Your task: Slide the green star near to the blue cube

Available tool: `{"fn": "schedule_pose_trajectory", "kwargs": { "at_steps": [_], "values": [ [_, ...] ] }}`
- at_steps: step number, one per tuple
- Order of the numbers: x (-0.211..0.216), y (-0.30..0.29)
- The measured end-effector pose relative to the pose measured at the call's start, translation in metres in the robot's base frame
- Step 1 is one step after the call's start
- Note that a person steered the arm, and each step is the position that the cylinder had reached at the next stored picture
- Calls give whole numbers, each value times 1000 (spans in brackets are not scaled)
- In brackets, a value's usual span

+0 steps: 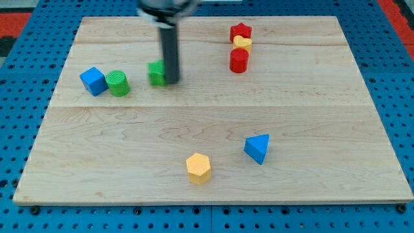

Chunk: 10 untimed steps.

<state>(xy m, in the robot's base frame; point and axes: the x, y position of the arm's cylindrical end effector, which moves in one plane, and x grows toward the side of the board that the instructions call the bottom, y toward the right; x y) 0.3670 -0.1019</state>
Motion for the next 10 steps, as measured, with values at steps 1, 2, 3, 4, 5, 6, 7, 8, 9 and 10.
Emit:
{"fn": "schedule_pose_trajectory", "kwargs": {
  "at_steps": [1,2,3,4,5,6,7,8,9,10],
  "values": [
    [-22,-19],
    [-56,-28],
    [-62,-85],
    [-58,-136],
    [-77,-134],
    [-88,-89],
    [-79,-61],
    [-58,-60],
    [-50,-83],
    [-50,-89]
  ]
}}
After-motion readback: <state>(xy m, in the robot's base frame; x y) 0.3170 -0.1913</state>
